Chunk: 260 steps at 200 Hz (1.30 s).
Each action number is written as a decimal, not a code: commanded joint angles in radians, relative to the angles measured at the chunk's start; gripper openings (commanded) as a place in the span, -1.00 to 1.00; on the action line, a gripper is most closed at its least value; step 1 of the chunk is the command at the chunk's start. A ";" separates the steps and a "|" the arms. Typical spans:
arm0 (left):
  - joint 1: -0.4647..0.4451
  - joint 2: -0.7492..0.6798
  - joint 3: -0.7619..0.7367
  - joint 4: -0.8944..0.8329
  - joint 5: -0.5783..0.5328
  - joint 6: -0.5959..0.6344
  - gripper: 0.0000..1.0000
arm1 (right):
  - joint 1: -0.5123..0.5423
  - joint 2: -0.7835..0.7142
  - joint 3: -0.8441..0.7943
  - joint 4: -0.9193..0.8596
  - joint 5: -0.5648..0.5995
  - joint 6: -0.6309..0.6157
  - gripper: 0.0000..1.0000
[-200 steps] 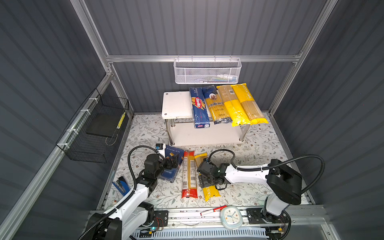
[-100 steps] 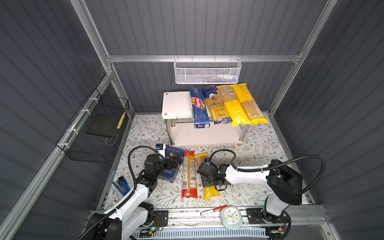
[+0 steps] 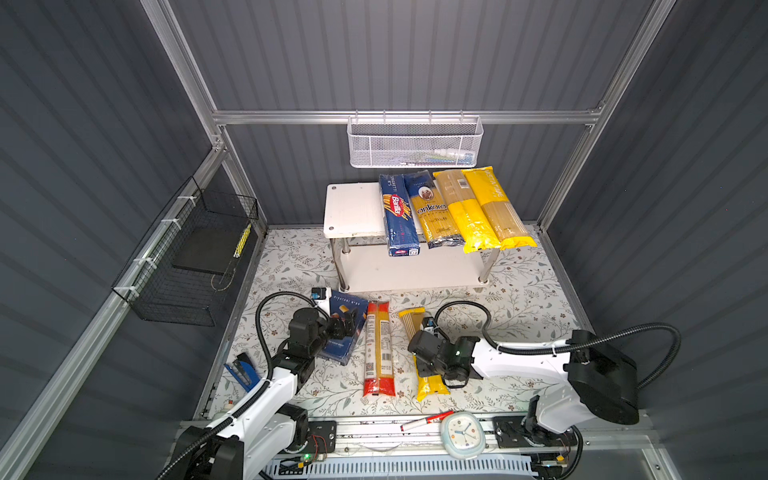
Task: Place and organize the pasta boxes and bags onto the shelf
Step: 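Lift the Pastatime bag with the right gripper and carry it toward the shelf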
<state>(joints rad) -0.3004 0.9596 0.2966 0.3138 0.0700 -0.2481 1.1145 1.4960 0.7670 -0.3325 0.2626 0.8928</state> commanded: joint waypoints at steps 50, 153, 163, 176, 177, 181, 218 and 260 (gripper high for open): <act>-0.002 -0.009 0.030 -0.008 -0.008 0.002 0.99 | 0.002 -0.237 -0.080 0.104 0.190 -0.005 -1.00; -0.002 -0.005 0.030 -0.003 -0.006 0.001 0.99 | -0.035 -0.290 -0.115 0.004 0.134 -0.055 0.14; -0.002 -0.002 0.029 -0.003 -0.004 0.001 0.99 | -0.036 -0.280 -0.113 -0.011 0.130 -0.064 0.46; -0.002 -0.001 0.030 -0.002 -0.004 0.001 0.99 | -0.035 -0.262 -0.112 -0.018 0.123 -0.077 0.69; -0.002 -0.001 0.030 -0.003 -0.004 0.001 0.99 | -0.035 -0.261 -0.112 -0.018 0.122 -0.077 0.70; -0.002 -0.001 0.031 -0.003 -0.004 0.001 0.99 | -0.037 -0.251 -0.110 -0.020 0.119 -0.083 0.76; -0.002 -0.003 0.030 -0.003 -0.004 0.001 0.99 | -0.053 -0.126 -0.070 -0.037 0.081 -0.124 0.98; -0.002 -0.005 0.029 -0.003 -0.006 0.001 0.99 | -0.074 -0.031 -0.040 0.019 0.039 -0.170 0.98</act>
<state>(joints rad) -0.3004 0.9596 0.2966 0.3138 0.0700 -0.2481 1.0508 1.4384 0.6975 -0.3351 0.3286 0.7631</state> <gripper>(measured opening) 0.995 0.991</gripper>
